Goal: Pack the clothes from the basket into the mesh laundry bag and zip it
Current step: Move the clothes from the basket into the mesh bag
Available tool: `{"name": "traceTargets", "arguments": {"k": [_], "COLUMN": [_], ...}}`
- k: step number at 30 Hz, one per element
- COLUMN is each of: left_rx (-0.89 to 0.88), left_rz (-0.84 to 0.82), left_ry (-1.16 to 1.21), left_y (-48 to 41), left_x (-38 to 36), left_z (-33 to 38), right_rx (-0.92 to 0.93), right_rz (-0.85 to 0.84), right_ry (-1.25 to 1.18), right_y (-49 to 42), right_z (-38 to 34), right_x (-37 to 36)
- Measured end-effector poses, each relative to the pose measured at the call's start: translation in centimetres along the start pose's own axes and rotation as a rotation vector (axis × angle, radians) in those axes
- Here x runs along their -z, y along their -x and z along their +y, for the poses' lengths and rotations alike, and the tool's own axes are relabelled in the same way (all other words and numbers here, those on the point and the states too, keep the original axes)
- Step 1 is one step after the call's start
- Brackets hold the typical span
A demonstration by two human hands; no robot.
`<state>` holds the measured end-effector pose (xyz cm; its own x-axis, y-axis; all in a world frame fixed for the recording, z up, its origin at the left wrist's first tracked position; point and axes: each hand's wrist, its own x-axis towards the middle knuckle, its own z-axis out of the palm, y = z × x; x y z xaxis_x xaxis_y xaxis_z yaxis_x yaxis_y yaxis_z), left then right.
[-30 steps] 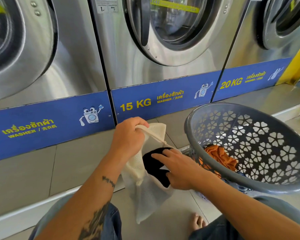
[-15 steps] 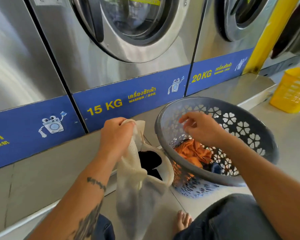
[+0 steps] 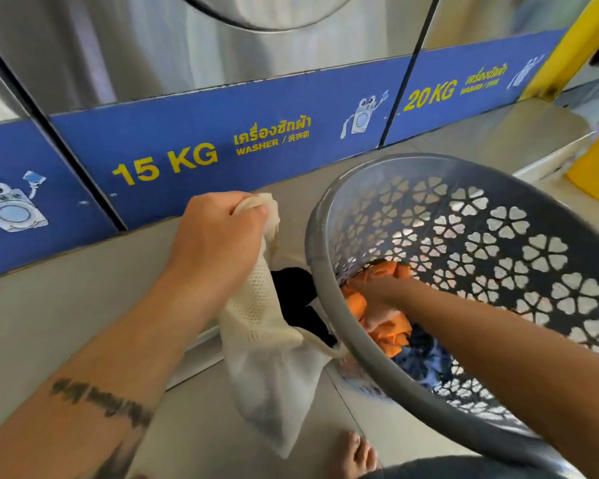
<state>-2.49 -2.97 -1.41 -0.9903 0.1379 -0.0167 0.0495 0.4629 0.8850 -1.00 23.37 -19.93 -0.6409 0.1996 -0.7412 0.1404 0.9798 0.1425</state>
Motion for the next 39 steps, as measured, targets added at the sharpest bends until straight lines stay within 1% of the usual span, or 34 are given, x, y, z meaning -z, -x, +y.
{"name": "traceTargets", "arguments": {"k": [2,3,5,6,8,10,11,14,17,20,23,27,29,30,31,32,33,35,36,37,38,39], "left_rx": [-0.004,0.006,0.04,0.059,0.103,0.186,0.234,0.306,0.299,0.206,0.113,0.025,-0.001,-0.002,-0.001,0.003,0.005,0.001,0.004,0.012,0.02,0.026], "left_rz": [-0.04,-0.059,-0.095,-0.112,-0.121,-0.091,-0.077,-0.074,-0.092,-0.071,-0.103,-0.138,-0.125,-0.127,-0.136,-0.142,-0.136,-0.135,-0.129,-0.12,-0.118,-0.122], "left_ry": [0.029,0.051,0.096,0.121,0.187,0.312,0.372,0.502,0.556,0.515,0.455,0.447,0.416,0.414,0.422,0.433,0.432,0.41,0.398,0.39,0.38,0.376], "left_y": [-0.5,-0.7,-1.1,-1.2,-1.6,-2.0,-2.0,-1.6,-0.4,1.5,3.9,6.2,7.0,7.3,7.6,8.0,8.2,8.6,8.8,9.0,9.1,9.2], "left_x": [-0.4,-0.6,-0.9,-1.0,-1.1,-1.1,-0.9,0.1,1.0,1.6,2.0,2.8,3.5,3.9,4.2,4.6,4.9,5.6,6.0,6.3,6.5,6.7], "left_z": [-0.5,-0.8,-0.9,-0.9,-1.3,-1.6,-1.6,-1.1,-0.3,0.7,1.8,2.6,3.1,3.3,3.5,3.7,3.8,3.9,4.0,4.0,3.9,3.8], "right_rx": [0.004,0.006,-0.006,0.003,0.039,0.118,0.142,0.193,0.233,0.254,0.27,0.327,0.324,0.317,0.325,0.37,0.461,0.67,0.732,0.742,0.708,0.591], "right_rz": [-0.062,-0.11,-0.153,-0.114,0.038,0.138,0.172,0.279,0.378,0.575,0.752,0.941,1.035,1.065,1.075,1.046,0.957,0.707,0.648,0.674,0.768,0.877], "right_ry": [0.021,0.009,0.001,0.026,0.041,0.049,0.012,-0.197,-0.443,-0.67,-0.883,-1.213,-1.309,-1.312,-1.262,-1.167,-1.038,-0.749,-0.654,-0.612,-0.623,-0.678], "right_y": [-2.1,-3.0,-3.6,-3.6,-3.1,-2.4,-1.9,0.4,4.3,9.6,15.0,21.4,24.1,25.3,25.8,26.2,26.6,26.9,27.4,27.6,27.7,27.4], "right_z": [-0.2,-0.3,-0.7,-0.8,-0.4,0.0,0.0,-0.3,0.3,1.2,1.0,-1.7,-4.6,-6.3,-7.8,-9.2,-10.5,-12.2,-12.4,-11.9,-11.3,-10.4], "right_x": [-2.1,-3.5,-5.6,-6.3,-6.7,-6.3,-5.6,-2.5,1.1,3.4,4.7,6.2,6.2,5.9,5.2,4.5,3.8,3.0,3.0,3.3,3.6,3.9]}}
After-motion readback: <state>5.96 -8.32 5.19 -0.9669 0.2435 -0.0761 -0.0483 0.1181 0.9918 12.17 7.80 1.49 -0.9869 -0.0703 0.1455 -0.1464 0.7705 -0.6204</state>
